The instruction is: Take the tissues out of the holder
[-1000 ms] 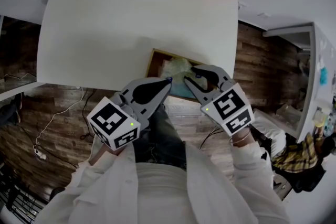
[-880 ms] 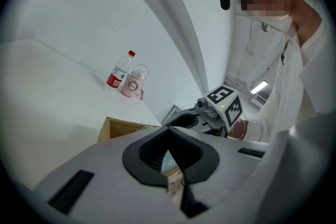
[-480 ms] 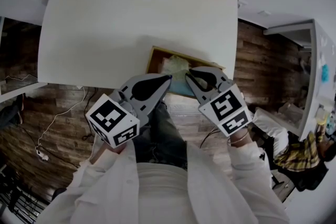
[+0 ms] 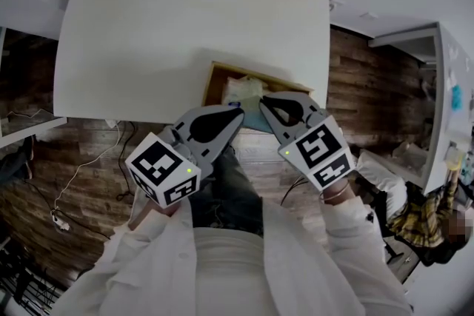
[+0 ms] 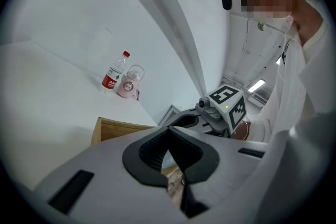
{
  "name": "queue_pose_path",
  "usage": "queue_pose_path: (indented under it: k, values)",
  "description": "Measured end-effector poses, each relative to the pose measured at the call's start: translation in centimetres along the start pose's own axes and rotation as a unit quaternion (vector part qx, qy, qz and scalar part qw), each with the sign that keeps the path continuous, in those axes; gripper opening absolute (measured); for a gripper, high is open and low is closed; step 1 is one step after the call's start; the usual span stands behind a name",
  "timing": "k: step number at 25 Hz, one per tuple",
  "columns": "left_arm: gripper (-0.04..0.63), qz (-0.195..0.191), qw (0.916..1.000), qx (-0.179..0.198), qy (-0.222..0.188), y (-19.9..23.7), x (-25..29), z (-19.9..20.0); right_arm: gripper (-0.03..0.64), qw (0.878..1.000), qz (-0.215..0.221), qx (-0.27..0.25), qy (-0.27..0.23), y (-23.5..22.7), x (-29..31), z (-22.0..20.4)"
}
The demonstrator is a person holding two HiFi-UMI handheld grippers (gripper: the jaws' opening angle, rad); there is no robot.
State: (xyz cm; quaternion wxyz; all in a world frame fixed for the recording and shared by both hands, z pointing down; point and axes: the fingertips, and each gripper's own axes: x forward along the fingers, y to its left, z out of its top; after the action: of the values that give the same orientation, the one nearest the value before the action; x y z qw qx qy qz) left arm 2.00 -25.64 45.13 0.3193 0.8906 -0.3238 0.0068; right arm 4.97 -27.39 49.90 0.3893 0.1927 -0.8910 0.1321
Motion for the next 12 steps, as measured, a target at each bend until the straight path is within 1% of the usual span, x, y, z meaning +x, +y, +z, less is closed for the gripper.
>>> queue_pose_path:
  k: [3,7,12]
  values:
    - [0.012,0.0,1.0,0.004,-0.002,-0.2,-0.2,0.1,0.015,1.0,0.006,0.007,-0.011,0.1,-0.5,0.4]
    - [0.012,0.003,0.9999,0.011,-0.006,-0.5,-0.6,0.6,0.015,1.0,-0.009,-0.008,-0.013,-0.1,-1.3,1.1]
    - [0.012,0.013,0.9995,0.027,-0.002,-0.5,-0.2,1.7,0.015,0.999,-0.027,-0.001,-0.031,0.0,-2.6,1.9]
